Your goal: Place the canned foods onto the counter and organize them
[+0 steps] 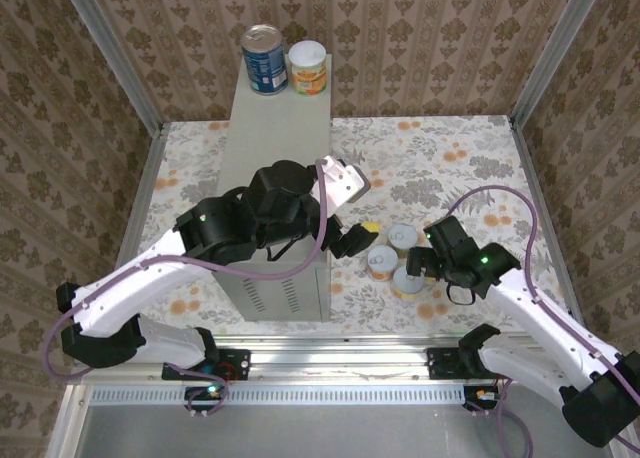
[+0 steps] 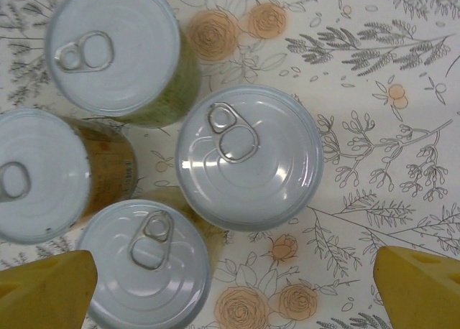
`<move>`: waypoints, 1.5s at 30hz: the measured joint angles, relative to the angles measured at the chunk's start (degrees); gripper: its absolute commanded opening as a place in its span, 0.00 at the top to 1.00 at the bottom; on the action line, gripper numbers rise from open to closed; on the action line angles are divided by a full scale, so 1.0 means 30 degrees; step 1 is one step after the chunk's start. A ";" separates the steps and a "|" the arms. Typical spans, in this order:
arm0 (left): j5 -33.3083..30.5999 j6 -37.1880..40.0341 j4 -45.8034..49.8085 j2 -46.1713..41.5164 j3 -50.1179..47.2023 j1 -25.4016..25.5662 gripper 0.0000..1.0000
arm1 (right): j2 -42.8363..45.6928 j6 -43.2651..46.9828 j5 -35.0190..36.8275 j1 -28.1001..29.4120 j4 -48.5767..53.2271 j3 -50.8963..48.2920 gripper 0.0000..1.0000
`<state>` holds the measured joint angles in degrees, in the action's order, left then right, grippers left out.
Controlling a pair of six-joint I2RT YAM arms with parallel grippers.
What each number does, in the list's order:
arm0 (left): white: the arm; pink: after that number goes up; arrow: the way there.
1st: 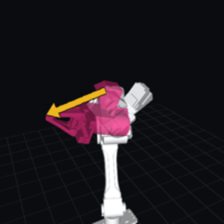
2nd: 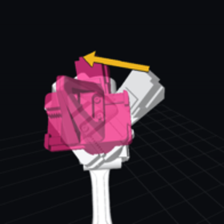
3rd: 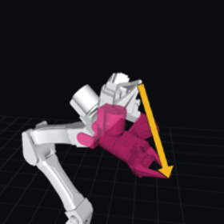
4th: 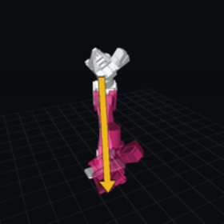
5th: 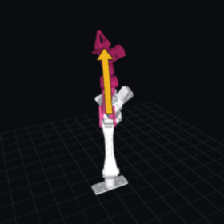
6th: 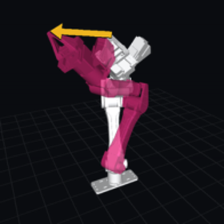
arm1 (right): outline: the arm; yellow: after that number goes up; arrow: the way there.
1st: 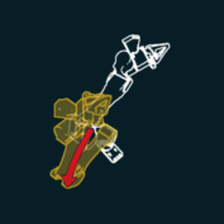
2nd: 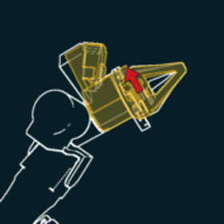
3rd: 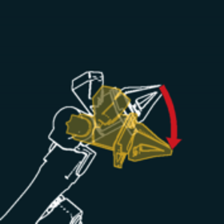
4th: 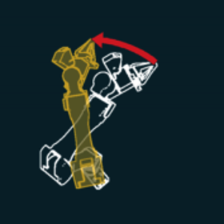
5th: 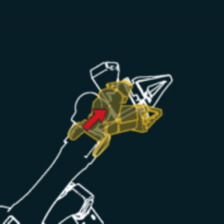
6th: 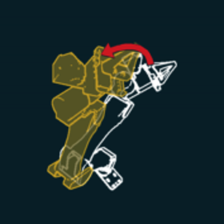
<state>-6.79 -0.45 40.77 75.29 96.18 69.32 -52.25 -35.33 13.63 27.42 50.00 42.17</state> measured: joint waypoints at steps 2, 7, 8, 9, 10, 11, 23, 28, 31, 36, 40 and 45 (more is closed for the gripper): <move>0.0051 0.0000 0.0000 0.0000 0.0000 0.0015 0.00 | -0.0277 -0.0189 0.0058 -0.0124 -0.0335 -0.0299 0.01; 0.0058 -0.0007 -0.0007 -0.0007 -0.0022 0.0015 0.00 | -0.1158 -0.0437 0.0204 -0.0510 -0.1384 -0.0867 0.05; 0.0058 -0.0007 -0.0015 -0.0015 -0.0036 0.0015 0.00 | -0.1326 -0.0459 0.0204 -0.0619 -0.1661 -0.0976 0.06; 0.0058 -0.0007 -0.0015 -0.0044 -0.0080 0.0015 0.00 | -0.1486 -0.0495 0.0204 -0.0736 -0.1909 -0.1071 0.06; 0.0058 -0.0007 -0.0029 -0.0095 -0.0146 0.0015 0.00 | -0.1632 -0.0532 0.0204 -0.0838 -0.2135 -0.1137 0.07; 0.0058 -0.0007 -0.0007 -0.0160 -0.0219 0.0015 0.00 | -0.1807 -0.0583 0.0204 -0.0940 -0.2346 -0.1188 0.07; 0.0051 -0.0007 -0.0029 -0.0408 -0.0393 0.0015 0.00 | -0.3402 -0.0736 0.0211 -0.1668 -0.4277 -0.1661 0.10; 0.0051 -0.0007 -0.0015 -0.0408 -0.0561 0.0015 0.00 | -0.3534 -0.0750 0.0197 -0.1734 -0.4692 -0.1880 0.14; 0.0051 -0.0007 -0.0029 -0.0408 -0.0568 0.0015 0.00 | -0.3534 -0.0809 0.0204 -0.1734 -0.4736 -0.2055 0.17; 0.0051 -0.0007 -0.0044 -0.0408 -0.0568 0.0015 0.00 | -0.3534 -0.0809 0.0204 -0.1807 -0.4772 -0.2273 0.20; 0.0058 -0.0007 -0.0073 -0.0408 -0.0568 0.0015 0.00 | -0.3504 -0.0809 0.0226 -0.1807 -0.4779 -0.2273 0.25; 0.0051 -0.0007 -0.0095 -0.0408 -0.0576 0.0015 0.00 | -0.3424 -0.0794 0.0270 -0.1807 -0.4787 -0.2266 0.31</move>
<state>-6.63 -0.47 40.49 74.06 94.45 69.36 -62.52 -37.71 14.44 22.00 35.64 35.38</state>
